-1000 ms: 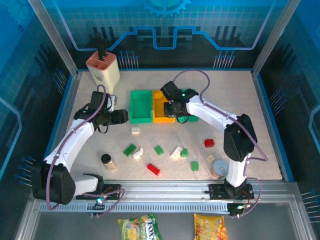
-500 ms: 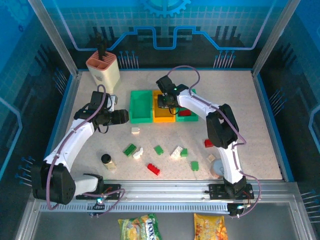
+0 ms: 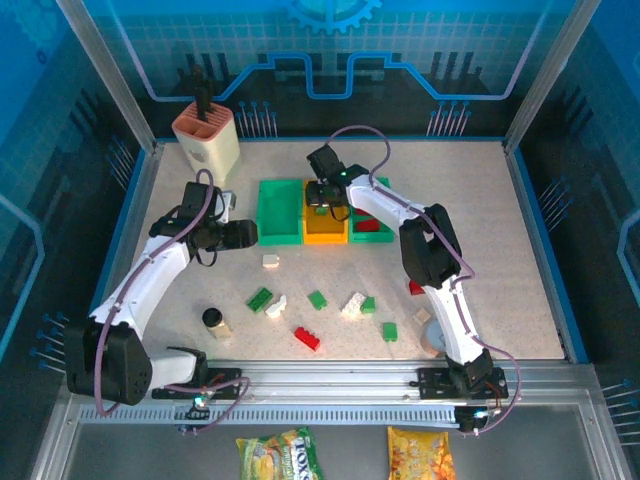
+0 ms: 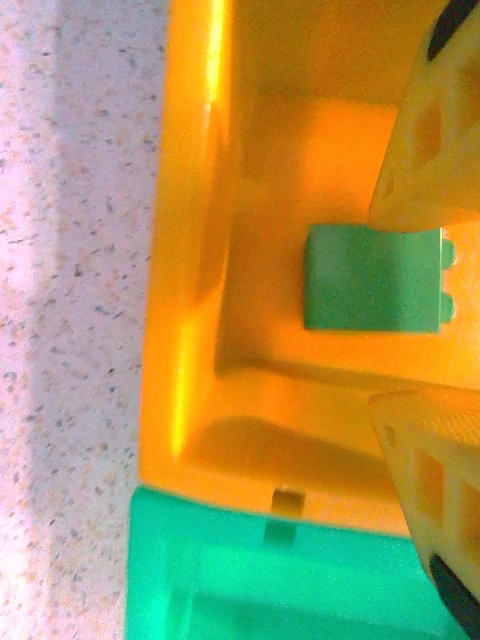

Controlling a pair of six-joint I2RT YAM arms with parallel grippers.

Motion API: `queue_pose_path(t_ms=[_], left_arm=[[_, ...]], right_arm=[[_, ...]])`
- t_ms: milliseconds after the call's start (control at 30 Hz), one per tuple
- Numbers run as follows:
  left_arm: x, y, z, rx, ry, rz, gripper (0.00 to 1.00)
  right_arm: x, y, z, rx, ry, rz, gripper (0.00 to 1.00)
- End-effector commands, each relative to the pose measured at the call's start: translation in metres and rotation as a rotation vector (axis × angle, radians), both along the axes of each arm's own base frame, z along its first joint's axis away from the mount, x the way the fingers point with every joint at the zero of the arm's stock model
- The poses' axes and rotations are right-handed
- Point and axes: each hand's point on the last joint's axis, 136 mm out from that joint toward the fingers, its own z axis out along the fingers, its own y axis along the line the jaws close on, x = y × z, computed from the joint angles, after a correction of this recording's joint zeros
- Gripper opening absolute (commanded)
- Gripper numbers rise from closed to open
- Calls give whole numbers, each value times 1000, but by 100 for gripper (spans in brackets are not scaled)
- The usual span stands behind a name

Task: Sort the legos into containers by color
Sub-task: Place the lego in the container.

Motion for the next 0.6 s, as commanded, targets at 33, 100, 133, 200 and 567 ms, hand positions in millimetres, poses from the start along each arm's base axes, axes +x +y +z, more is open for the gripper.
queue_pose_path(t_ms=[33,100,133,200,567], left_arm=[[-2,-1,-6,-11,26,-18,72],[-2,-3,-6,-18,27,-21,72],[-2,-3,-6,-20,27,-23,72],[-2,-4,-7,-26,31,-24,72],[-7,-10,-14,-57,87,-26,71]], right_arm=[[0,-2,37,6,-58,2,50],[-5,-4,49,2,-70,6,50],[-7,-4,54,1,-75,9,50],[-14,-6,64,-2,-85,13,50],[-72,-30,89,22,-62,-1,50]])
